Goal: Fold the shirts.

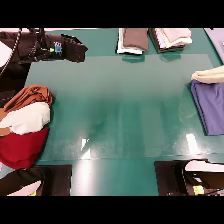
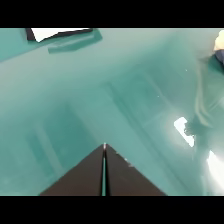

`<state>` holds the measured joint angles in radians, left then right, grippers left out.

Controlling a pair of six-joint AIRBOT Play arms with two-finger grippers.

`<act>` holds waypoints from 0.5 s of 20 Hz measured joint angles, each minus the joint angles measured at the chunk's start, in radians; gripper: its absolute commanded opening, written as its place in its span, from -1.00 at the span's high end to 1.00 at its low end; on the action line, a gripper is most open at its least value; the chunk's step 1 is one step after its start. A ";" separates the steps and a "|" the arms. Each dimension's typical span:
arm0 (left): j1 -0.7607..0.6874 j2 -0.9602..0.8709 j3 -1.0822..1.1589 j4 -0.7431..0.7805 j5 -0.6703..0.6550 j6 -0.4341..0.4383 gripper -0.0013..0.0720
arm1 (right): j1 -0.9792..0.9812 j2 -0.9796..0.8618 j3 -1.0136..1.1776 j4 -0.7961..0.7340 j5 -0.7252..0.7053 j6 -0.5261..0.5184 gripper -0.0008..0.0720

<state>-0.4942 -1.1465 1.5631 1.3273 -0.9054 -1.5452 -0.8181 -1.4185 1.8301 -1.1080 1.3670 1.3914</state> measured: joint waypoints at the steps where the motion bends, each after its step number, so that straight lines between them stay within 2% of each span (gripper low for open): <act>1: 0.000 0.000 0.000 0.000 -0.005 0.001 0.91 | -0.014 0.023 -0.042 -0.020 0.003 0.000 0.94; 6: 0.000 0.000 0.000 0.000 -0.024 0.006 0.91 | -0.080 0.143 -0.285 -0.118 0.013 -0.011 0.92; 7: 0.000 0.000 0.000 0.000 -0.026 0.006 0.91 | -0.092 0.167 -0.337 -0.142 0.014 -0.014 0.70; 9: 0.000 0.000 0.000 0.000 -0.029 0.008 0.91 | -0.115 0.209 -0.430 -0.195 0.018 -0.019 -0.37; 10: 0.000 0.000 0.000 0.000 -0.029 0.008 0.91 | -0.127 0.227 -0.468 -0.215 0.018 -0.021 -0.49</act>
<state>-0.4942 -1.1465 1.5631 1.3273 -0.9348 -1.5368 -0.9447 -1.1919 1.3624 -1.3231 1.3849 1.3708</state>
